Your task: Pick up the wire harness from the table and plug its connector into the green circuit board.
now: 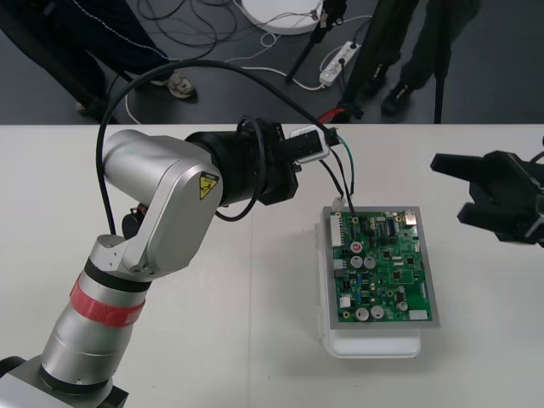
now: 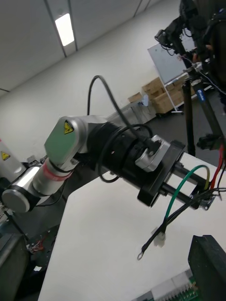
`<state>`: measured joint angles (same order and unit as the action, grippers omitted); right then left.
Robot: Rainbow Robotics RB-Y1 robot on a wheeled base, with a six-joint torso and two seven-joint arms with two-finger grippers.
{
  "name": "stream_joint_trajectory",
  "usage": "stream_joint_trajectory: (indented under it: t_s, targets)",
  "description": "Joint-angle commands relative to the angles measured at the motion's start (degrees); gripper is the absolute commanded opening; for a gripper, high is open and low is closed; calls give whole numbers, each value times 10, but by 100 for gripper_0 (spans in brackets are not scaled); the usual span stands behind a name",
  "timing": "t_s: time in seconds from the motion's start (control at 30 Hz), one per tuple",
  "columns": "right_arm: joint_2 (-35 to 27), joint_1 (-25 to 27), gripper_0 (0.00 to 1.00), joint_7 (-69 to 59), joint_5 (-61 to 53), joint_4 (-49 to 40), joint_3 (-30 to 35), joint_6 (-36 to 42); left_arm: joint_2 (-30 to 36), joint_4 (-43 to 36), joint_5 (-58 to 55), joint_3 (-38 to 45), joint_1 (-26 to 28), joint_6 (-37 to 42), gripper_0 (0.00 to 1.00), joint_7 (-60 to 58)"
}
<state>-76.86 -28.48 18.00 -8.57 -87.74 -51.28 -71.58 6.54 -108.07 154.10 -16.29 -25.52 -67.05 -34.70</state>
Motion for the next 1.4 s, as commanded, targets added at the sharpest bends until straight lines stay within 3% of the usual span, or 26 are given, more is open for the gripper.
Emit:
stream_joint_trajectory:
  t_s: [0.03,0.27,0.57,0.87,1.13,1.4]
  targets:
    - [-26,-15,100,-54,-10,-61,64,75,-20,-27,4,-1,-16,-1,0,-41]
    - [1,-15,100,-95,-12,-125,106,189,-20,-28,4,0,-16,-1,0,-42]
    - [7,-15,100,-91,-58,-190,115,319,-20,-28,4,1,-8,-1,0,-42]
    - [43,-9,100,-85,-61,-208,153,448,-19,-28,3,-4,-8,-2,0,-40]
    - [85,26,100,-82,-52,-266,223,592,-18,-28,4,-8,-8,-2,0,-41]
    - [93,93,100,-85,-40,-392,273,776,-17,-28,4,-8,-4,-5,0,-40]
